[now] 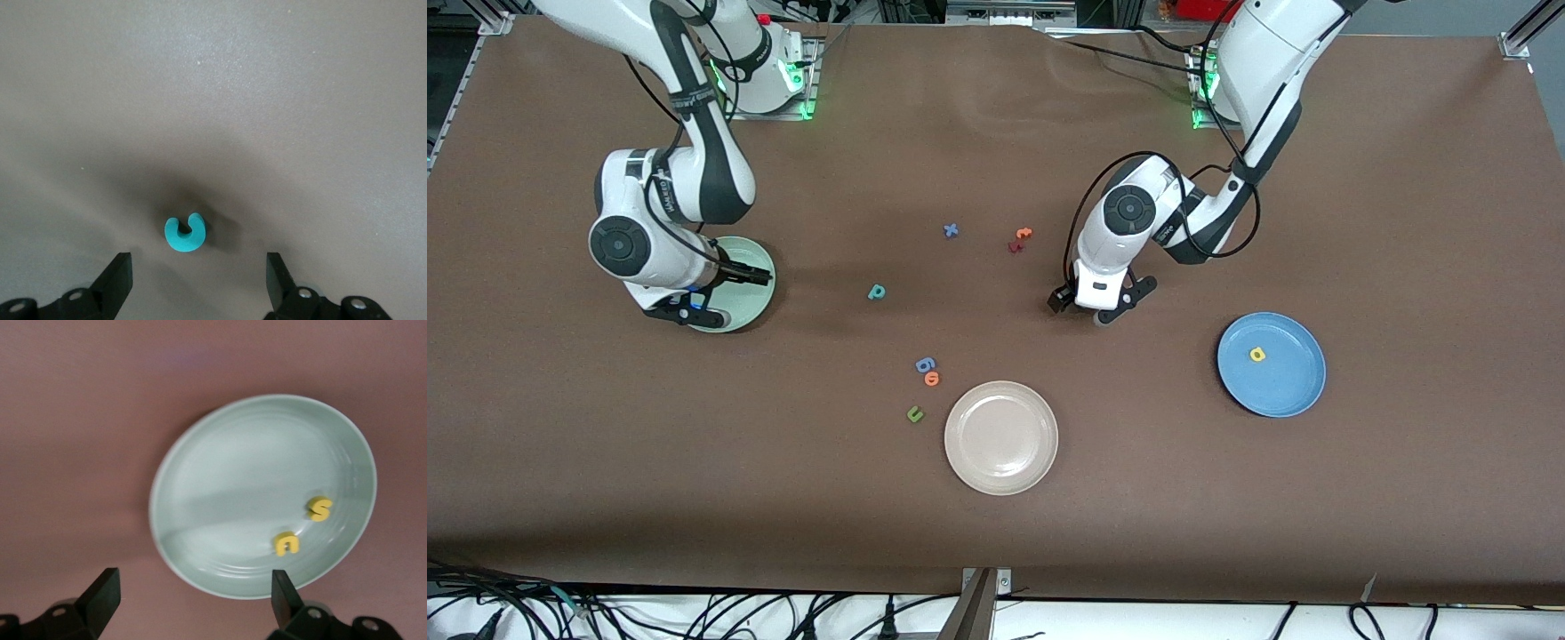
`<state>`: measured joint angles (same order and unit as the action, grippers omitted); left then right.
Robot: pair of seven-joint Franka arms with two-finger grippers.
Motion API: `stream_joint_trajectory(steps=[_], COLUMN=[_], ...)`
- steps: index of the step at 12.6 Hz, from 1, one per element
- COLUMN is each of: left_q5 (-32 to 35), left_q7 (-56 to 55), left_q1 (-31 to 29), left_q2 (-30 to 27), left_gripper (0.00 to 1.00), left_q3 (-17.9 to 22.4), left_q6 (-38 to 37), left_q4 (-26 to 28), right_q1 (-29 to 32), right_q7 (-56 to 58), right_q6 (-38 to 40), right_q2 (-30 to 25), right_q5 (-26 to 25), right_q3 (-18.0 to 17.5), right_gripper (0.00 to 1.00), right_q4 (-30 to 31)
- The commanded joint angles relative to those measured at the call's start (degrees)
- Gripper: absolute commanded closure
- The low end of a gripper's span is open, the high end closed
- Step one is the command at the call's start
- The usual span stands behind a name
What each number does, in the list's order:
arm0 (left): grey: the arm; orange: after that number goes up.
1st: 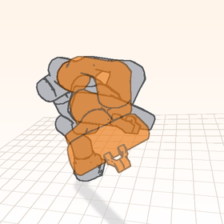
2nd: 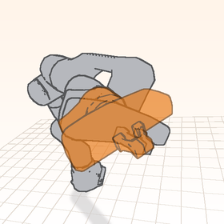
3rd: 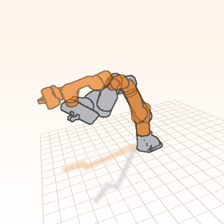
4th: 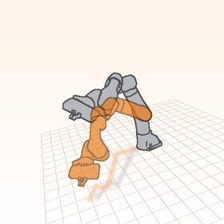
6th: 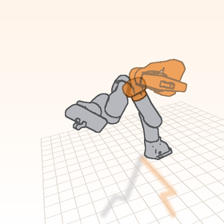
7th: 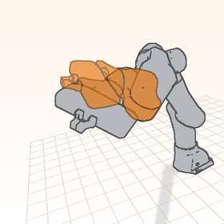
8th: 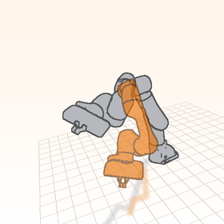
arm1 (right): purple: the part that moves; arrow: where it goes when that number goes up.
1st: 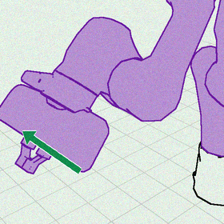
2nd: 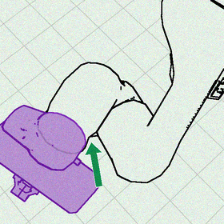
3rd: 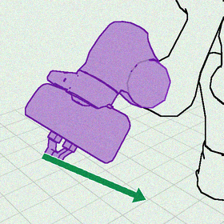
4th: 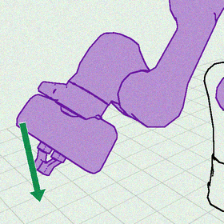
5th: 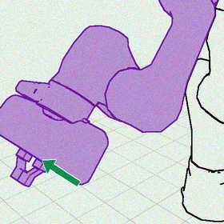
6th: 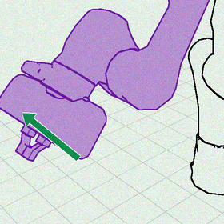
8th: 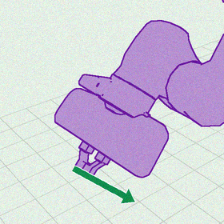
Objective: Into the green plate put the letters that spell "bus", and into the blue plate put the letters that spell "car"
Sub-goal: 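Drop the n in the green plate while the left gripper reaches the teal c, then grasp the teal d with the right gripper while the left gripper grasps the c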
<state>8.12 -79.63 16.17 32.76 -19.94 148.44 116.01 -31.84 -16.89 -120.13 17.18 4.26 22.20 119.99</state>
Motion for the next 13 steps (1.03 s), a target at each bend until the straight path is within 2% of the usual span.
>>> stream_joint_trajectory(steps=[1,4,6,9,13], left_q5=[3.12,5.05,7.60,7.96,7.96], left_q7=[-4.21,-5.18,-6.42,-6.77,-6.95], left_q1=[0.79,0.88,0.71,0.53,0.53], left_q2=[-0.51,0.37,1.16,1.43,1.52], left_gripper=[0.17,0.29,0.32,0.44,0.49], left_q3=[0.43,0.43,0.52,0.61,0.69], left_q6=[2.11,2.47,2.47,2.38,2.38], left_q4=[1.68,1.68,1.59,1.50,1.15], right_q1=[-2.34,-4.80,-4.98,-5.24,-5.60], right_q7=[-6.20,-14.30,-14.67,-14.75,-14.84], right_q6=[0.86,0.25,-5.09,-10.29,-14.16], right_q2=[0.48,2.76,4.95,8.03,11.29], right_q5=[0.66,1.98,7.57,8.22,8.39], right_q3=[-2.68,-5.67,-8.22,-11.03,-13.24], right_gripper=[0.01,0.00,0.01,0.01,0.01], right_q4=[-3.26,-6.95,-7.05,-6.70,-6.17])
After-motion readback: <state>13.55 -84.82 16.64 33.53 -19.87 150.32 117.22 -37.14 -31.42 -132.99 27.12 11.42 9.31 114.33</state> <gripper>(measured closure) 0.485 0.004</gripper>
